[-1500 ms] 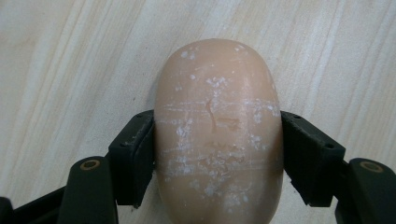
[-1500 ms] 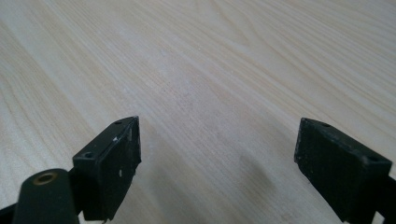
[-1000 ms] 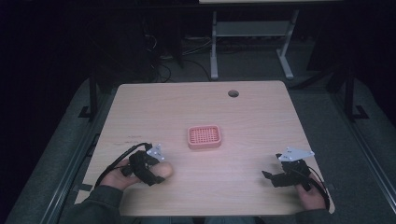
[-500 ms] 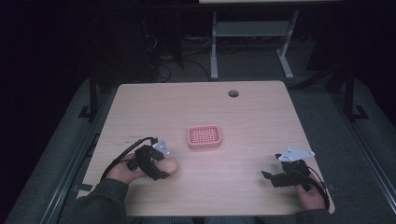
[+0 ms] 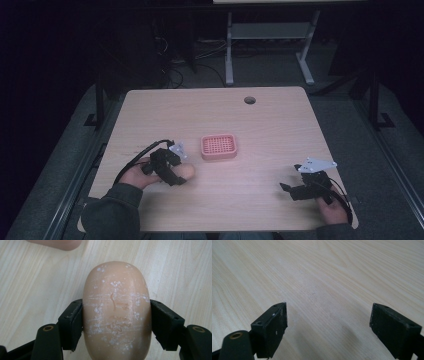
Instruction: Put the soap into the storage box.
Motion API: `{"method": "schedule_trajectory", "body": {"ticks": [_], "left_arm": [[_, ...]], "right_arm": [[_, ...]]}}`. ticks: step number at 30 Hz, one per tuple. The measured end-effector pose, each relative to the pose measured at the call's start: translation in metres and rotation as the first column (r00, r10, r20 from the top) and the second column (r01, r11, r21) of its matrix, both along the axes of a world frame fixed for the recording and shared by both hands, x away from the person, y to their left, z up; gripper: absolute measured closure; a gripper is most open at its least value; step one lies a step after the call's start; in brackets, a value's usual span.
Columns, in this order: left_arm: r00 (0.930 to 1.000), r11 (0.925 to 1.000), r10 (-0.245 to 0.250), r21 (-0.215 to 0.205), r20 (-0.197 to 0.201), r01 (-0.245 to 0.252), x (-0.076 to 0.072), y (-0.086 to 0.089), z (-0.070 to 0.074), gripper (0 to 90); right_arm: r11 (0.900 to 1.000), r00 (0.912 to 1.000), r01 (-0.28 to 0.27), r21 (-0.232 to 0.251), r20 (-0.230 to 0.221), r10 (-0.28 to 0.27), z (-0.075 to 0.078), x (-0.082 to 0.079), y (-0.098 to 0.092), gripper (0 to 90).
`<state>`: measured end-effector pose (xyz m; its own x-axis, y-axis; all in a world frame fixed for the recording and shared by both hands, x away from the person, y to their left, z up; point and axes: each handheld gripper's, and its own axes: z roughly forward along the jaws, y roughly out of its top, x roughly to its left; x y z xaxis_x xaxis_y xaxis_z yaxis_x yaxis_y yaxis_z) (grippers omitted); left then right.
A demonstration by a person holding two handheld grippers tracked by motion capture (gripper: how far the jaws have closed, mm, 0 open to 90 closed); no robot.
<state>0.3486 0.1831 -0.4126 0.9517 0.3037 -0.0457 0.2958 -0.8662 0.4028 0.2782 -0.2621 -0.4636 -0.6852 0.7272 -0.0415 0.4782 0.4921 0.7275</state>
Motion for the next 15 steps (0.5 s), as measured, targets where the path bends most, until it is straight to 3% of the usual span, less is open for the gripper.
{"method": "schedule_trajectory", "body": {"ticks": [4, 15], "left_arm": [[0.9999, 0.9999, -0.006, 0.011, -0.011, 0.006, 0.008, -0.004, -0.001, 32.2], [0.9994, 0.9999, -0.006, -0.009, -0.034, 0.006, 0.021, -0.012, -0.005, 32.2]], "right_arm": [[1.000, 1.0000, 0.002, 0.004, 0.001, -0.002, 0.000, 0.000, 0.000, 14.1], [1.000, 1.0000, 0.005, 0.012, 0.001, -0.005, 0.001, -0.001, -0.001, 14.1]]}}
